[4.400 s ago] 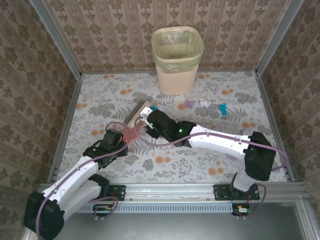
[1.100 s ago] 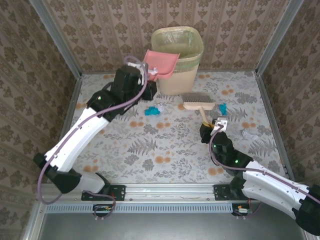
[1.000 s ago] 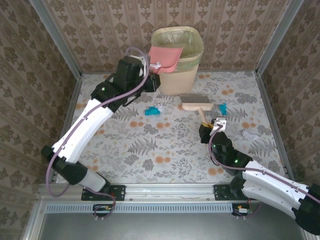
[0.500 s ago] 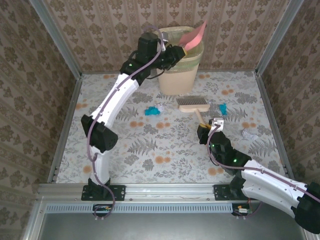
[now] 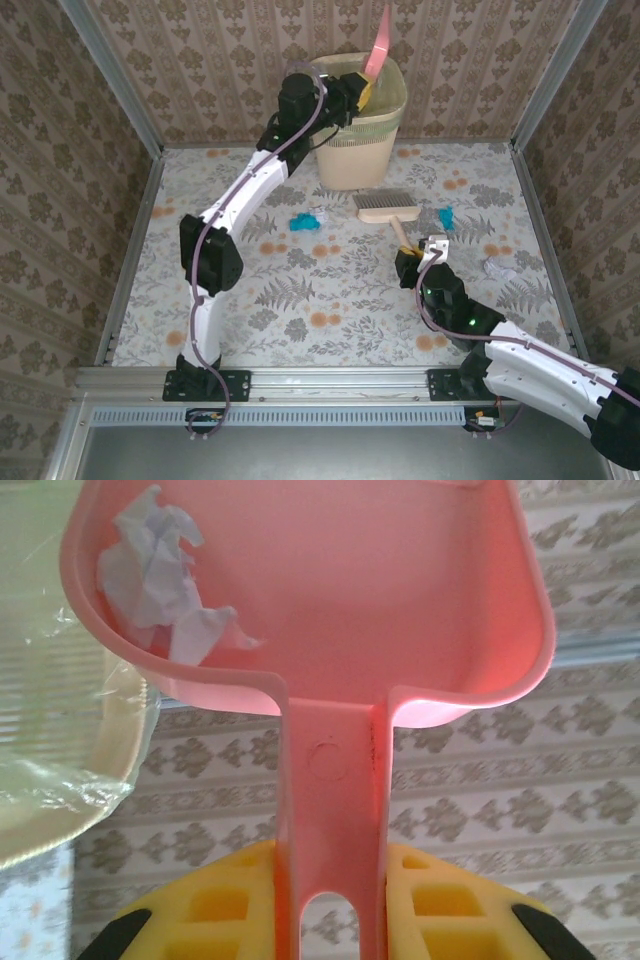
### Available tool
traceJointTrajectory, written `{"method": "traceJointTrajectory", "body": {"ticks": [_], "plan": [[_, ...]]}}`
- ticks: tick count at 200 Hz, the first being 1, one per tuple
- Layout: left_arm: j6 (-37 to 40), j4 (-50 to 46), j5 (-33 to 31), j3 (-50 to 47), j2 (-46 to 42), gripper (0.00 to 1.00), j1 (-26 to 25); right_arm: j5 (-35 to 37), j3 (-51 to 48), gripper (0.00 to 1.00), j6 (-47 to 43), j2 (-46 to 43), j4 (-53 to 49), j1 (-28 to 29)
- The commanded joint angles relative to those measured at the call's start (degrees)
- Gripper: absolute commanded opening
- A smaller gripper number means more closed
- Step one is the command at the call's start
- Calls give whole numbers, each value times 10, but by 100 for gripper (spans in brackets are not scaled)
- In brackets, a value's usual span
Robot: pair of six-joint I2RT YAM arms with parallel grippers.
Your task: Sweep away the paper scraps from the table
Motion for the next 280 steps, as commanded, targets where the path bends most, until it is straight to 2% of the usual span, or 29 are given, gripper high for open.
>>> {"method": "traceJointTrajectory", "body": {"ticks": [1, 64, 128, 176, 243, 280], "plan": [[-74, 125, -29, -36, -26, 0, 2, 8, 13, 0, -9, -10, 27, -3], [-114, 220, -70, -141, -56, 0, 5, 6, 10, 0, -8, -10, 31, -3], [-165, 301, -87, -151, -40, 0, 1, 4, 11, 0, -12, -7, 33, -4], [-192, 371, -126, -193, -41, 0, -8, 5, 10, 0, -14, -6, 34, -3], [-198, 401, -140, -231, -54, 0, -12, 5, 10, 0, -17, -6, 36, -3], [-185, 387, -113, -215, -54, 0, -13, 6, 10, 0, -19, -6, 35, -3]]}}
